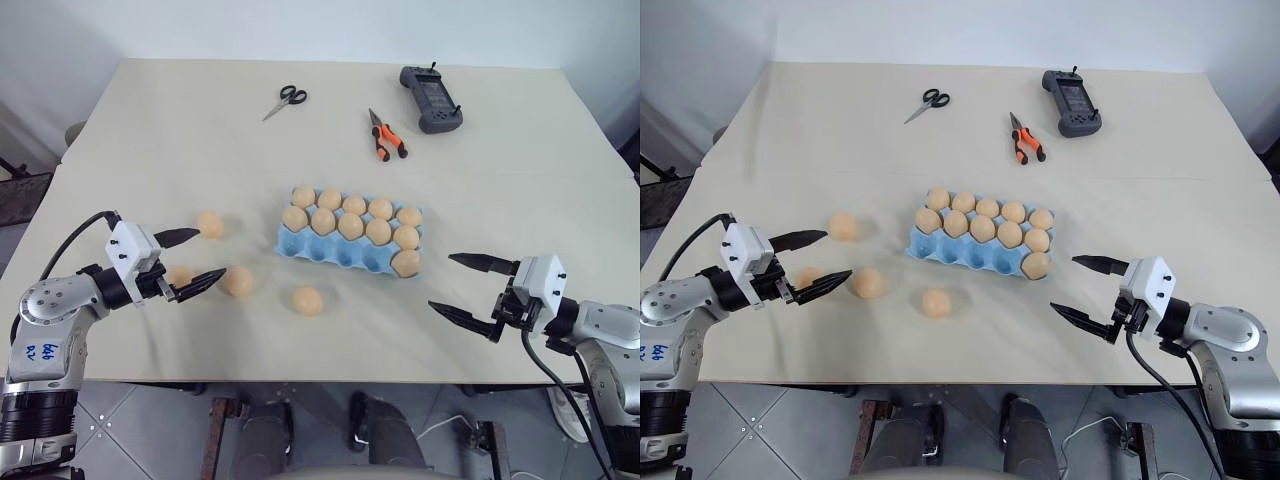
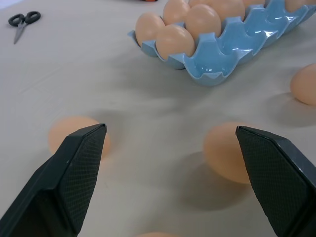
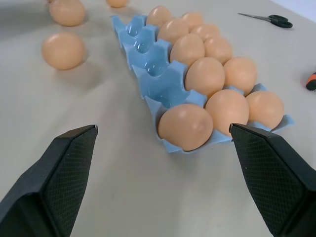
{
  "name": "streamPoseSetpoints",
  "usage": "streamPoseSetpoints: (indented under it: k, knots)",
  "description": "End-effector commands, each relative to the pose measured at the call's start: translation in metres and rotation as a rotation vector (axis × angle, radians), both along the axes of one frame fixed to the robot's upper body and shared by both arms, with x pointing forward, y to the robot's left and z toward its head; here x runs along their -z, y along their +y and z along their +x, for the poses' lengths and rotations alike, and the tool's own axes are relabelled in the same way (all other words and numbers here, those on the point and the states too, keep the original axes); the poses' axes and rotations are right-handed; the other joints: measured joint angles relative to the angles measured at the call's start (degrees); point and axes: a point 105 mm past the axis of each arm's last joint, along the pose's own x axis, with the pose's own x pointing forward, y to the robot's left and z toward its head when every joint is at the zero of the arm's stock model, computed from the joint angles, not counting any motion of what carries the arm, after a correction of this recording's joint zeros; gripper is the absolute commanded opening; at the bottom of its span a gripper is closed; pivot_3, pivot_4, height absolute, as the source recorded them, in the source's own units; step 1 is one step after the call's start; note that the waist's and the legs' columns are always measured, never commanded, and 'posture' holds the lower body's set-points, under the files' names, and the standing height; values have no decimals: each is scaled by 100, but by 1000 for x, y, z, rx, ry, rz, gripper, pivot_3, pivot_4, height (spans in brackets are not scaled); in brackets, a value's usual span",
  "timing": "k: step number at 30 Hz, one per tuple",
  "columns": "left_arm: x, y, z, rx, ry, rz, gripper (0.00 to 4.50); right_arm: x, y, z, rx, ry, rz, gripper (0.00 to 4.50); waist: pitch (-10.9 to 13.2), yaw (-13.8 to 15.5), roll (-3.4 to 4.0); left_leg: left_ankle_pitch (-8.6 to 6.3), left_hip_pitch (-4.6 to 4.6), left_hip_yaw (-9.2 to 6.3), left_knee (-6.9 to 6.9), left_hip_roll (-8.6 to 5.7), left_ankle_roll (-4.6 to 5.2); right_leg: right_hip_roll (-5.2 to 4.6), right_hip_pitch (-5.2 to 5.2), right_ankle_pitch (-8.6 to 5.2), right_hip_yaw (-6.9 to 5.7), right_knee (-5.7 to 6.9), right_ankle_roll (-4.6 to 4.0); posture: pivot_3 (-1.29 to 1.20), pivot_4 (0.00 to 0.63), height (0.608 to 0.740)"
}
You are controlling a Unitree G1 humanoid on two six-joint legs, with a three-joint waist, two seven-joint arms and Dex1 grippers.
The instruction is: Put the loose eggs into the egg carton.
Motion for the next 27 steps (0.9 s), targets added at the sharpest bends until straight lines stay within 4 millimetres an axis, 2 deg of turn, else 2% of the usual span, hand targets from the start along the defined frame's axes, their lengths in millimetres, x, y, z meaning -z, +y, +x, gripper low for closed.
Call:
streamPoseSetpoints:
  k: [1, 6, 7, 11, 16, 22, 27]
  knots:
    - [-11, -1, -4, 9, -42, 20, 4466, -8, 2, 0, -19, -22, 13, 4500, 0, -1, 0, 0, 0, 0, 0, 0, 1, 0, 0, 0, 0, 0, 0, 0, 150, 740]
    - [-17, -5, -10, 51, -68, -27, 4466, -8, 8, -1, -64, -2, -2, 4500, 0, -4, 0, 1, 0, 6, 2, 6, 22, 0, -4, 0, 0, 0, 0, 0, 150, 740]
    - [-19, -8, -13, 82, -82, -30, 4466, -8, 17, -4, -102, 8, -19, 4500, 0, -4, 0, -1, 0, 7, 2, 8, 23, 0, -5, 0, 1, 1, 0, 0, 150, 740]
    - [-16, -23, -25, 219, -81, 15, 4466, -18, 79, -2, -244, 73, 15, 4500, 0, -69, 1, -6, -1, 24, 9, 24, 19, -6, -13, 2, 2, 2, -7, 0, 150, 740]
    - [-7, -40, -41, 358, -74, 45, 4466, -21, 125, 7, -283, 127, 60, 4500, -1, -71, 1, -12, -12, 45, 19, 60, -3, 10, -45, 16, -16, 15, -44, 0, 150, 740]
    - [-4, -36, -48, 374, -56, 57, 4466, 2, 162, 5, -366, 207, 1, 4500, -1, -75, 1, -30, -26, 73, 45, 65, 6, 21, -76, 17, -17, 54, -44, 0, 150, 740]
    - [1, -25, -58, 358, -4, 62, 4466, 17, 179, 14, -368, 239, -16, 4500, -2, -156, -1, -49, -25, 116, 70, 68, 31, 18, -78, 18, -45, 60, -42, 0, 150, 740]
